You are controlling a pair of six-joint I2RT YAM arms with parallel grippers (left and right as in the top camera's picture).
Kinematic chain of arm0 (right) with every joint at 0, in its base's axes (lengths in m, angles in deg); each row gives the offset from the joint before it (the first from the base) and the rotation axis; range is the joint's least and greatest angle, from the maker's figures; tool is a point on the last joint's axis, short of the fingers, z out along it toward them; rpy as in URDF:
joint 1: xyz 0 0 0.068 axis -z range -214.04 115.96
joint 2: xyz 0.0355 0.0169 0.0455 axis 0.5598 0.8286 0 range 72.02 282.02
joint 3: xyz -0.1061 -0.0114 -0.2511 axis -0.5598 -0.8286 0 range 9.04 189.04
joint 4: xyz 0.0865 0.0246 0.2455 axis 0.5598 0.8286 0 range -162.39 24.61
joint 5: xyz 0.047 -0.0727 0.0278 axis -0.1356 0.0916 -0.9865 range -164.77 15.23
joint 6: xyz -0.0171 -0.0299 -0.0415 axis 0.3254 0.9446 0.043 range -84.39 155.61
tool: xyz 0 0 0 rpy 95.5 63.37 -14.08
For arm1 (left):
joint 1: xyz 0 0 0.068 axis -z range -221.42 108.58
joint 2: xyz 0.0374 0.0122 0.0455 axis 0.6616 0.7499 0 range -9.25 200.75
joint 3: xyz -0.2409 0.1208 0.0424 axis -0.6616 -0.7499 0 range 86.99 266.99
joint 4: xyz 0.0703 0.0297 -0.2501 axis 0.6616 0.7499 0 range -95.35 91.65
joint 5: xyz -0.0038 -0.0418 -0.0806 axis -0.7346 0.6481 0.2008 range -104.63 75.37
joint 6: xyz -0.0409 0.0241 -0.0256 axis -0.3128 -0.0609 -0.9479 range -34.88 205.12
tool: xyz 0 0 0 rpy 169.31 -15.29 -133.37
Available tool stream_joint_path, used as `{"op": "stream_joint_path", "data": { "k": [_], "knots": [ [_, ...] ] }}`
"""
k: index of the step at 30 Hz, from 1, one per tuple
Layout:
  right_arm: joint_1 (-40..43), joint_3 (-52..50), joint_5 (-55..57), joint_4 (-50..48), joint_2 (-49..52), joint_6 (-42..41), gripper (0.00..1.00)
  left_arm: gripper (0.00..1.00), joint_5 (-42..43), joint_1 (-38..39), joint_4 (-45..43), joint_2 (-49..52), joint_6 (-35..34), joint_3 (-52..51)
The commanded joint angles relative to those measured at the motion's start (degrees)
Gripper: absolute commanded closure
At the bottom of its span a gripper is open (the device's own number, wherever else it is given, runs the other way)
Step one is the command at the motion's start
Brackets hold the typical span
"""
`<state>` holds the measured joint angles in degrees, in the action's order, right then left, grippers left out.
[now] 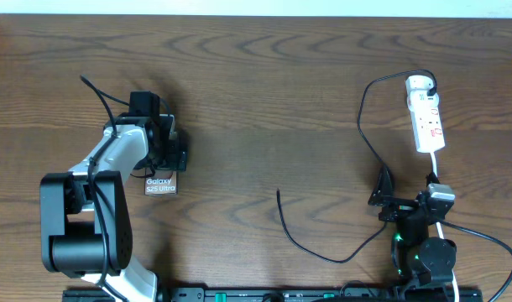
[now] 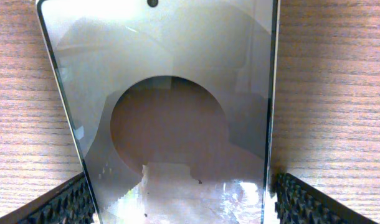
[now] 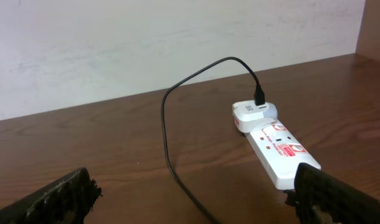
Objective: Plug charger to phone and switch on socket
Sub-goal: 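Close the left gripper on the phone's bottom edge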
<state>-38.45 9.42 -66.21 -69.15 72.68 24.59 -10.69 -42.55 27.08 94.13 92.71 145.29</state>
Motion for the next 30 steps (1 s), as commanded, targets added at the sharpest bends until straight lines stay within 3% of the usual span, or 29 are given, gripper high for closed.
{"op": "stream_joint_path", "data": {
  "k": [1,16,18,26,30],
  "knots": [
    [0.46,-0.07,-0.13,0.22,-0.33,0.83,0.01,0.12,1.38,0.02,-0.42,1.97,0.74,-2.47],
    [0.46,-0.07,-0.13,0.24,-0.33,0.83,0.01,0.12,-0.74,0.02,-0.42,1.97,0.72,-2.60],
    [0.46,-0.07,-0.13,0.24,-0.33,0.83,0.01,0.01,-0.74,0.02,-0.42,1.99,0.72,-2.60],
    [0.46,-0.07,-0.13,0.24,-0.33,0.83,0.01,0.01,-0.74,0.02,-0.42,2.23,0.72,-2.64],
    [0.46,-0.07,-0.13,0.24,-0.33,0.83,0.01,0.11,-0.76,0.02,-0.42,2.23,0.72,-2.64]
  ]
}}
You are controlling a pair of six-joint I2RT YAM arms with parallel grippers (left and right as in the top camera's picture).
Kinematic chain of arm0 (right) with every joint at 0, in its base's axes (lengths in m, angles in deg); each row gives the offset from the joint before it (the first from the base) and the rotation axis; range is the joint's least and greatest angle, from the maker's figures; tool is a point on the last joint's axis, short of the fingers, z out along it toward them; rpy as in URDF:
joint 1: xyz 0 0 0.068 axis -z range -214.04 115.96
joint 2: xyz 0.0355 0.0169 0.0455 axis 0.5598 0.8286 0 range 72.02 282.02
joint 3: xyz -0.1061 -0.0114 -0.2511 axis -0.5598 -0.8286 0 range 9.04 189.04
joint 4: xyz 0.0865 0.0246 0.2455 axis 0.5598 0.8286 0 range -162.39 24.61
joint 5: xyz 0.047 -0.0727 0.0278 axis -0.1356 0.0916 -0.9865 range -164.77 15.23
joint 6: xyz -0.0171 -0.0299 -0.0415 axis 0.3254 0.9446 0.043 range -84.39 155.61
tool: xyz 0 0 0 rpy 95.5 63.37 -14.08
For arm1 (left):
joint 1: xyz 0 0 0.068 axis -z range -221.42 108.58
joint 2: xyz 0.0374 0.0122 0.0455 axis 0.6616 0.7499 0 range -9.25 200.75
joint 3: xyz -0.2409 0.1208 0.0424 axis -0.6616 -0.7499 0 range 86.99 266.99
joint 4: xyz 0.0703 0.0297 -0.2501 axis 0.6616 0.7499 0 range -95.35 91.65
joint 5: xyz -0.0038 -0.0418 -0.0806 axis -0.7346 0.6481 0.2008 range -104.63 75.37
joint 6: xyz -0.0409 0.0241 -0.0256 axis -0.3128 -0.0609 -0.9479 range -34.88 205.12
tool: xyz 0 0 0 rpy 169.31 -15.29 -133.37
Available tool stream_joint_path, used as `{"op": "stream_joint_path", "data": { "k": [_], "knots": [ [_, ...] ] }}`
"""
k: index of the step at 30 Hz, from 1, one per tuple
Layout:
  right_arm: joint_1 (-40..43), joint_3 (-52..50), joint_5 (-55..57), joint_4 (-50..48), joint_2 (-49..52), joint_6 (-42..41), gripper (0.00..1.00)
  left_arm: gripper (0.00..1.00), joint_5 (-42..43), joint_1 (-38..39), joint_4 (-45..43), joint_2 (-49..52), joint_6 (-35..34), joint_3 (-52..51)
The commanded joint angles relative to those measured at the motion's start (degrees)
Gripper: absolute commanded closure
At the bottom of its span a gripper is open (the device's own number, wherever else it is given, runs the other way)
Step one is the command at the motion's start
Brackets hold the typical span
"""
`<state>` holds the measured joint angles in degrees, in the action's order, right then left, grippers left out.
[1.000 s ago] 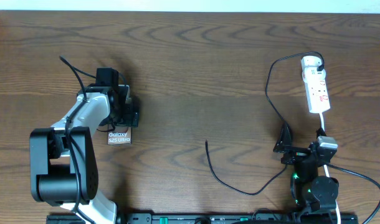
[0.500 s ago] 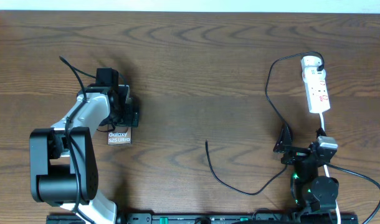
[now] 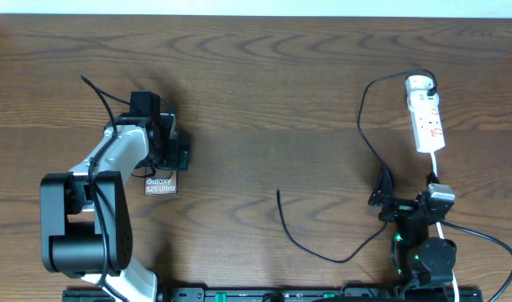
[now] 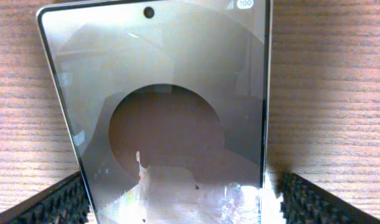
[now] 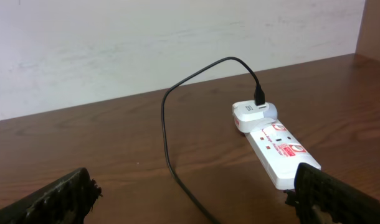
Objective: Plug charger to phone and switch on socket
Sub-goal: 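Close the left gripper on the phone's bottom edge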
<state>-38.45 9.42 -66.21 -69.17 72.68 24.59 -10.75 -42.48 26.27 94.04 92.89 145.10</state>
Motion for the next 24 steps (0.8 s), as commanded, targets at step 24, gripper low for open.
{"op": "stream_joint_path", "data": {
  "k": [24],
  "knots": [
    [0.46,-0.07,-0.13,0.26,-0.33,0.83,0.01,0.18,-0.70,-0.04,0.42,2.32,0.55,-2.56]
  ]
}}
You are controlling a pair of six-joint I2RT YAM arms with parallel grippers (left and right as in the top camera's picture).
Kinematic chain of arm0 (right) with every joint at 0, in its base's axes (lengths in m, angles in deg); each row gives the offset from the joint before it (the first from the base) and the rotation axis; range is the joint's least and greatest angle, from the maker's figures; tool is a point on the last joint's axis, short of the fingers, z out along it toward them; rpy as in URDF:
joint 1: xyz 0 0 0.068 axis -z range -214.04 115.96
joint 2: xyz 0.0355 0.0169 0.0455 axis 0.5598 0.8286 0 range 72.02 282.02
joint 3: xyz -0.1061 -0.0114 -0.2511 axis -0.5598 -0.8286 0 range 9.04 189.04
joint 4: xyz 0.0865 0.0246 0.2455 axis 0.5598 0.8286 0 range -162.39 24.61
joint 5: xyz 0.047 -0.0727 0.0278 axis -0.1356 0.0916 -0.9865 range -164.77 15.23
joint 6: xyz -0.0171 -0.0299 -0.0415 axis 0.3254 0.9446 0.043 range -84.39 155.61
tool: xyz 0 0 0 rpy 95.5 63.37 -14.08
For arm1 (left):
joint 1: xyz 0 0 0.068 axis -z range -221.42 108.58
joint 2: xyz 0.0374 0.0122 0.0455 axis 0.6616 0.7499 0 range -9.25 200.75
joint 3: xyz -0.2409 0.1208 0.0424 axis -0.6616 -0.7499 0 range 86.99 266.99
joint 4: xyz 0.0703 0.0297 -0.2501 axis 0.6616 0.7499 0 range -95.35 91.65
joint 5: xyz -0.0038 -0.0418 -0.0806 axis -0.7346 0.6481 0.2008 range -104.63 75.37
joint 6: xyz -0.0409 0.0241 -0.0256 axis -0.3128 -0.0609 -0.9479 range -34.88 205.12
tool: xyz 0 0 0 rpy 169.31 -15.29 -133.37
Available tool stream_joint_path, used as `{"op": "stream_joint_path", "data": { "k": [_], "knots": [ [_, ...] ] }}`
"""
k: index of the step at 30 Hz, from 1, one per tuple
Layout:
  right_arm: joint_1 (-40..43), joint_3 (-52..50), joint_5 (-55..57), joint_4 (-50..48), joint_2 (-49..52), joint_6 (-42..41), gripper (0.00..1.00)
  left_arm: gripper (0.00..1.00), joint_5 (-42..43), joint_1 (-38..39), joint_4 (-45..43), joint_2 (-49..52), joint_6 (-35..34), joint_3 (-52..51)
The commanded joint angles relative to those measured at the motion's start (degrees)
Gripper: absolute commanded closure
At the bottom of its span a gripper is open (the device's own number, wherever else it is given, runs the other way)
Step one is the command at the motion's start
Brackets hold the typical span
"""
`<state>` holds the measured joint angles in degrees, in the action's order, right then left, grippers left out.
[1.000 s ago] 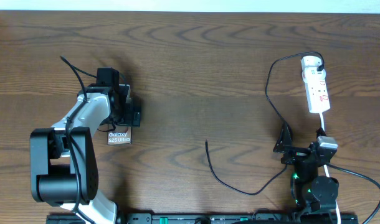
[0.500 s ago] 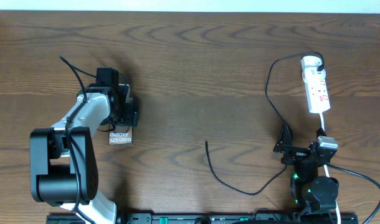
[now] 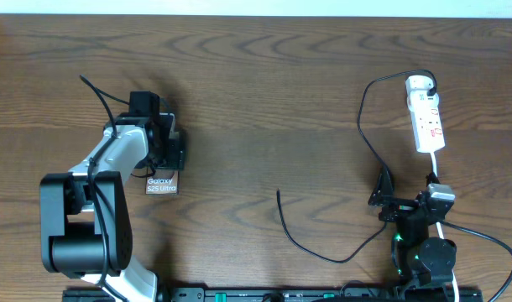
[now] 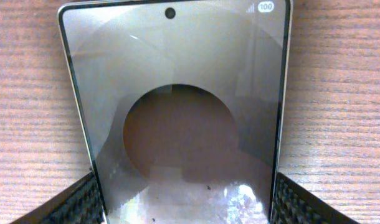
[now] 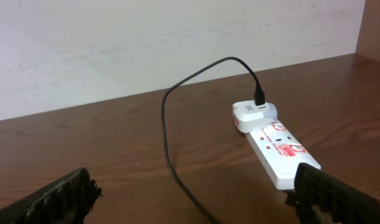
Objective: Plug charger to phone and switch on socket
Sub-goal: 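Close the left gripper on the phone's bottom edge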
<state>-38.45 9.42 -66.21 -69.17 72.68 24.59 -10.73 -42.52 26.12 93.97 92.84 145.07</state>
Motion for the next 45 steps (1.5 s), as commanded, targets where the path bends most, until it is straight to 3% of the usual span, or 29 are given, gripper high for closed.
{"op": "stream_joint_path", "data": {
  "k": [1,11,15,25,28,30,33,45],
  "knots": [
    [0.46,-0.07,-0.13,0.26,-0.33,0.83,0.01,0.18,-0.72,0.00,0.57,2.38,0.59,-2.54],
    [0.46,-0.07,-0.13,0.26,-0.33,0.83,0.01,0.17,-0.72,0.00,0.55,2.38,0.59,-2.80],
    [0.46,-0.07,-0.13,0.26,-0.33,0.83,0.01,0.28,-0.72,0.00,0.55,2.38,0.59,-2.80],
    [0.46,-0.07,-0.13,0.26,-0.33,0.83,0.01,0.29,-0.72,0.00,0.55,2.38,0.59,-2.80],
    [0.46,-0.07,-0.13,0.26,-0.33,0.83,0.01,0.51,-0.70,0.00,0.52,2.38,0.59,-2.80],
    [0.46,-0.07,-0.13,0.26,-0.33,0.83,0.01,0.75,-0.68,0.00,0.28,2.38,0.59,-2.80],
    [0.46,-0.07,-0.13,0.26,-0.33,0.83,0.01,0.92,-0.22,0.02,-0.35,2.36,0.52,-2.78],
    [0.46,-0.07,-0.13,0.26,-0.33,0.83,0.01,0.93,0.17,0.02,-1.36,-0.26,-2.25,0.13]
  ]
}}
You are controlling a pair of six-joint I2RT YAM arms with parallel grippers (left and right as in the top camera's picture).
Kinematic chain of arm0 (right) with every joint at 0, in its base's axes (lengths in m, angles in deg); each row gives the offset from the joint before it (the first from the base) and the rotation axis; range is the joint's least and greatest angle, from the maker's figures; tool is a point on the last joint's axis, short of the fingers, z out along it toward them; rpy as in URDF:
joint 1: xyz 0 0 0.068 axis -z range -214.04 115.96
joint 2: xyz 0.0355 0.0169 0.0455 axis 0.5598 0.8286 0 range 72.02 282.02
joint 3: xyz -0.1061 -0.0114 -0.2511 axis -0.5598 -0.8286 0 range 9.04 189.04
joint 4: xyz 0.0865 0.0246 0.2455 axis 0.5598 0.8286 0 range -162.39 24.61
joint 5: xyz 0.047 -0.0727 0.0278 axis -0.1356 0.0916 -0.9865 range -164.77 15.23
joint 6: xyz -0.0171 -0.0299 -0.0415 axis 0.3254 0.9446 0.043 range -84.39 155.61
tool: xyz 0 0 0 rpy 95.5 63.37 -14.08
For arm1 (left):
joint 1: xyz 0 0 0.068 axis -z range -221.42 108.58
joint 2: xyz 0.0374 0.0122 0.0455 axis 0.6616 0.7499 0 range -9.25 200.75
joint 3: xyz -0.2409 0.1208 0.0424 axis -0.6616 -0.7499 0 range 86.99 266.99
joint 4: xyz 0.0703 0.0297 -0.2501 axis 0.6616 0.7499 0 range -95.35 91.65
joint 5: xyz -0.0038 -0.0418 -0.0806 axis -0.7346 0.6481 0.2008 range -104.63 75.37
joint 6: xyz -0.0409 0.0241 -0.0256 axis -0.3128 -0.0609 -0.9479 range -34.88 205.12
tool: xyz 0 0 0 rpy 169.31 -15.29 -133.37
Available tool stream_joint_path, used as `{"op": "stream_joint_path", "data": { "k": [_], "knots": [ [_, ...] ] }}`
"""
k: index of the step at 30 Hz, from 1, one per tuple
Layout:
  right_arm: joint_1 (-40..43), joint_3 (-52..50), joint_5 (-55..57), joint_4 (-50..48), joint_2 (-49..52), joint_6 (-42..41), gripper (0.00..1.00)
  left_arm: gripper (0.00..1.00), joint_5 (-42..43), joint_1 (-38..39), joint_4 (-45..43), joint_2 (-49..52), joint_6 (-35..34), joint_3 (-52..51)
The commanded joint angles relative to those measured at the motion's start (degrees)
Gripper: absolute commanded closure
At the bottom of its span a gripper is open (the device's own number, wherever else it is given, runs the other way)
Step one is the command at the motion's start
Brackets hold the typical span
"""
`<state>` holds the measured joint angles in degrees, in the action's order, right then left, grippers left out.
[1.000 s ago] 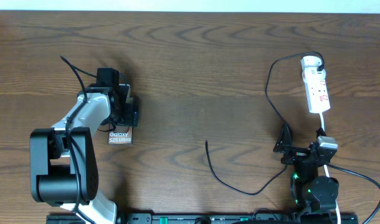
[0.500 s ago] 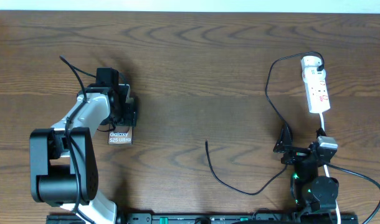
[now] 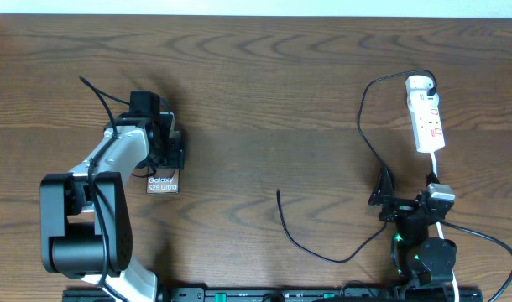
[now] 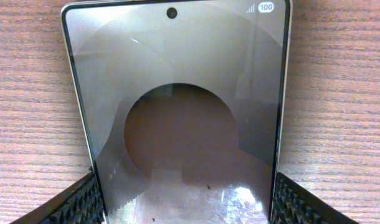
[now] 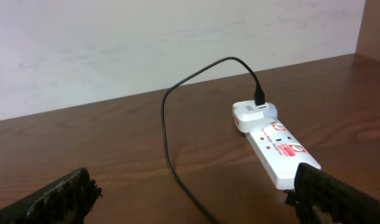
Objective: Plug charger to phone and switch on socket
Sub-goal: 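Close the left gripper on the phone's bottom edge, then lift the phone with the left gripper and tilt it upright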
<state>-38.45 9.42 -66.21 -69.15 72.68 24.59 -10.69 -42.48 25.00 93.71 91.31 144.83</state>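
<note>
A phone (image 4: pixel 177 118) with a dark reflective screen lies flat on the wooden table (image 3: pixel 264 92); the overhead view shows its "Galaxy S25 Ultra" label (image 3: pixel 161 184). My left gripper (image 4: pixel 184 208) is shut on the phone's lower end, with the ribbed fingers (image 4: pixel 75 205) against both long edges. The black charger cable (image 3: pixel 363 126) runs from a white adapter (image 3: pixel 419 82) on the white power strip (image 3: pixel 427 119) to a loose end (image 3: pixel 279 194) at mid-table. My right gripper (image 5: pixel 193 199) stands open and empty near the strip.
The strip's white lead (image 3: pixel 438 172) runs toward the right arm's base (image 3: pixel 424 252). A white wall (image 5: pixel 177 37) backs the table's far edge. The cable loops on the wood (image 3: pixel 331 256) between the arms.
At first the phone lay skewed between my open left fingers, with gaps at its sides. It was still skewed a second later, seen from slightly farther back. Then it sat square with the fingers against its edges, as it does now. The right arm stayed still.
</note>
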Motion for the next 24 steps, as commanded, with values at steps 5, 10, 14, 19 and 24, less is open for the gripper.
{"op": "stream_joint_path", "data": {
  "k": [5,10,14,19,24],
  "knots": [
    [0.46,-0.07,-0.13,0.24,-0.33,0.83,0.01,0.93,0.11,-0.02,-0.26,-3.82,-0.81,0.48],
    [0.46,-0.07,-0.13,0.24,-0.33,0.83,0.01,0.93,0.13,-0.02,-0.28,-10.91,-2.49,0.81],
    [0.46,-0.07,-0.13,0.24,-0.33,0.83,0.01,0.92,0.13,-0.02,-0.50,-18.12,-4.79,1.16],
    [0.46,-0.07,-0.13,0.24,-0.33,0.83,0.01,0.93,3.54,-0.04,-0.59,-27.52,-11.69,1.16],
    [0.46,-0.07,-0.13,0.24,-0.33,0.83,0.01,0.93,13.20,-0.04,-1.22,-34.58,-22.23,1.16]
  ]
}}
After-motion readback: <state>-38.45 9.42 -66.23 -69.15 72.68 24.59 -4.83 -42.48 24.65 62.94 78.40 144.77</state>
